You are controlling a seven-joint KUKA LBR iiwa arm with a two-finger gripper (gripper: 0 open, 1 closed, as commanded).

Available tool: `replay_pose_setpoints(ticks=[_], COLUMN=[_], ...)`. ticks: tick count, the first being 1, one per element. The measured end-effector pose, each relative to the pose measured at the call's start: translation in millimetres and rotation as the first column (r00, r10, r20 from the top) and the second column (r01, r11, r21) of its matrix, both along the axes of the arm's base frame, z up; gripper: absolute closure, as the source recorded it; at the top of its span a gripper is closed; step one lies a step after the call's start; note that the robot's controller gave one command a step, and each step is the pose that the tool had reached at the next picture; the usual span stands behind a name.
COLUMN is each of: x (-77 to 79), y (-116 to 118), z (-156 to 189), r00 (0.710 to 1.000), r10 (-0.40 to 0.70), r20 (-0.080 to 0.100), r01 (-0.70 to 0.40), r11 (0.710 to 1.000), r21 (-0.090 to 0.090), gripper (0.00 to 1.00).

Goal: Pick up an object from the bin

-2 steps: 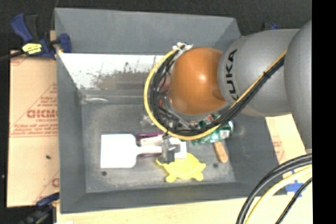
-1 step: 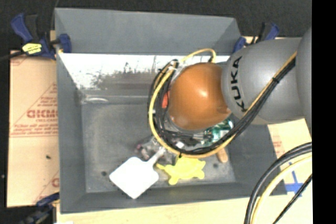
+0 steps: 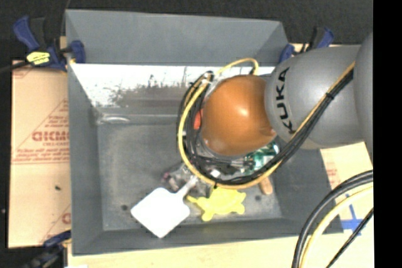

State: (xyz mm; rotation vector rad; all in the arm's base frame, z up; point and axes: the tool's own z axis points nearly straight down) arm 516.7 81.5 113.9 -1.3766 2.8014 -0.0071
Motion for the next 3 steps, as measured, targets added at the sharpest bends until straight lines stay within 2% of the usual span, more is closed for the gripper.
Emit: replay_pose_setpoints(ticks=[1, 2, 3], x=[-3.5, 18.2, 12.9], y=[-1, 6, 9], z=[19, 33, 53], r00=[1.0, 0.961, 0.95], r10=[0.007, 0.275, 0.31], r20=[-0.01, 0.0, -0.015], r01=[-0.007, -0.275, -0.311], r11=[1.0, 0.961, 0.951], r21=[-0.001, -0.004, -0.002], gripper=[1.0, 1.0, 1.0])
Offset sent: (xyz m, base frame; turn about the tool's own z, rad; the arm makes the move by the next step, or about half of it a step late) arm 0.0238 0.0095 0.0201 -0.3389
